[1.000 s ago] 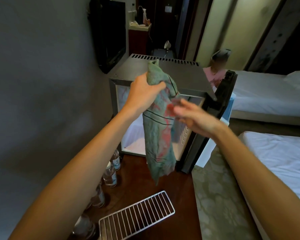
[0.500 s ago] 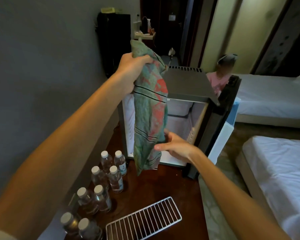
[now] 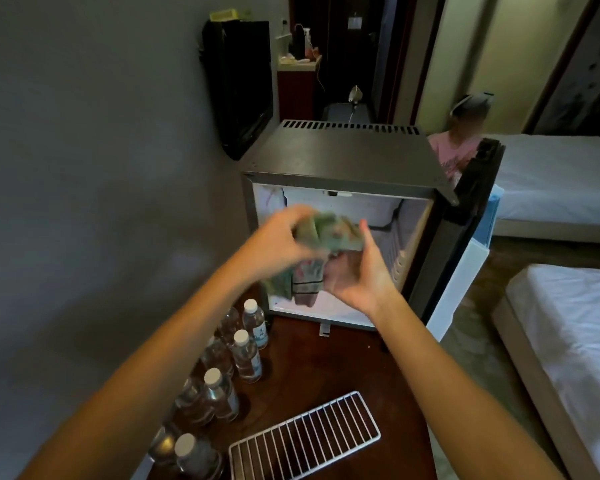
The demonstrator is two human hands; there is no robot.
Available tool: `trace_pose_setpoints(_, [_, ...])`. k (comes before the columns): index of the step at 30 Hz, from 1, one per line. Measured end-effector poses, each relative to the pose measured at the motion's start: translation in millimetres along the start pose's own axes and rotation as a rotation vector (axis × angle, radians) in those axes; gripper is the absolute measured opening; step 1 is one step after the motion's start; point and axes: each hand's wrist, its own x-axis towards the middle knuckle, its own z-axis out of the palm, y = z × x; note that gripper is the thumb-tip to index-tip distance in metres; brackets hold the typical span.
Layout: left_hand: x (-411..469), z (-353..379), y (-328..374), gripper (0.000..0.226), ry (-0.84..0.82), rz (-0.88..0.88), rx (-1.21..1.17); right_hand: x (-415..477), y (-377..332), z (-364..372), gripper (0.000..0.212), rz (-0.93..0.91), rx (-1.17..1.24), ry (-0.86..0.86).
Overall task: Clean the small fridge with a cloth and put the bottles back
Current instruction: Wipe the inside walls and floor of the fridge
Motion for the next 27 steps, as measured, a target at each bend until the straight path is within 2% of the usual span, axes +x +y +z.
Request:
trace_pose_setpoints(2, [-23.4,12.9,-3.6,0.046,-0.204,0.119,0.255,-2.8,-5.8,-0.6,0.074,0.004,-0.054,-0.011])
trace_pose_setpoints(3, [-33.9,14.8,-2.6,0.052,-0.257,0.1,0.221,-3.6,-5.2,-1.0,0.068,-0.004,-0.11,-0.006])
trace_pose_setpoints(4, [-43.6,15.9,-0.9,0.056,-0.254,0.078,0.063,-3.2,-4.0,-2.9,0.061,-0.023,-0.182,0.016])
trace_pose_setpoints(6, [-56.3,15.4,0.1,0.049,0.008,0.059,-0.197,-1.4,-3.8,-11.1,0.058,-0.091,-0.29,0.085])
trace_pose_setpoints(8, [-60.1,14.9,-8.3,0.03,0.368,-0.012,-0.207,-5.3,-7.6,-16.7,0.054,-0.153,-0.32,0.108])
trace_pose_setpoints(9, [-58.6,15.0,-16.9,0.022,0.472,-0.076,-0.204,-9.0,-10.1,-16.9,0.05,-0.176,-0.331,0.096])
trace_pose_setpoints(10, [-56.0,14.6,-22.2,0.02,0.488,-0.155,-0.25,-13.9,-13.2,-15.8,0.046,-0.19,-0.35,0.078])
trace_pose_setpoints(13, [-46.0,20.9,-35.4,0.058,0.245,-0.377,-0.47,-22.2,-16.2,-19.0,0.037,-0.196,-0.436,0.051])
trace_pose_setpoints(16, [-36.9,45.9,-42.0,0.059,0.111,-0.45,-0.721,-24.9,-6.8,-26.9,0.039,-0.161,-0.498,0.037])
trace_pose_setpoints(18, [-33.7,72.0,-53.4,0.047,0.182,-0.465,-0.802,-20.1,5.7,-38.8,0.033,-0.164,-0.521,0.107])
trace_pose_setpoints(21, [-33.4,112.0,-77.4,0.03,0.378,-0.6,-0.85,-6.4,31.5,-70.4,0.032,-0.189,-0.555,0.263])
trace_pose_setpoints(27, [-35.7,185.0,-137.9,0.015,0.516,-0.819,-0.711,18.8,88.1,-156.5,0.03,-0.09,-0.565,0.619])
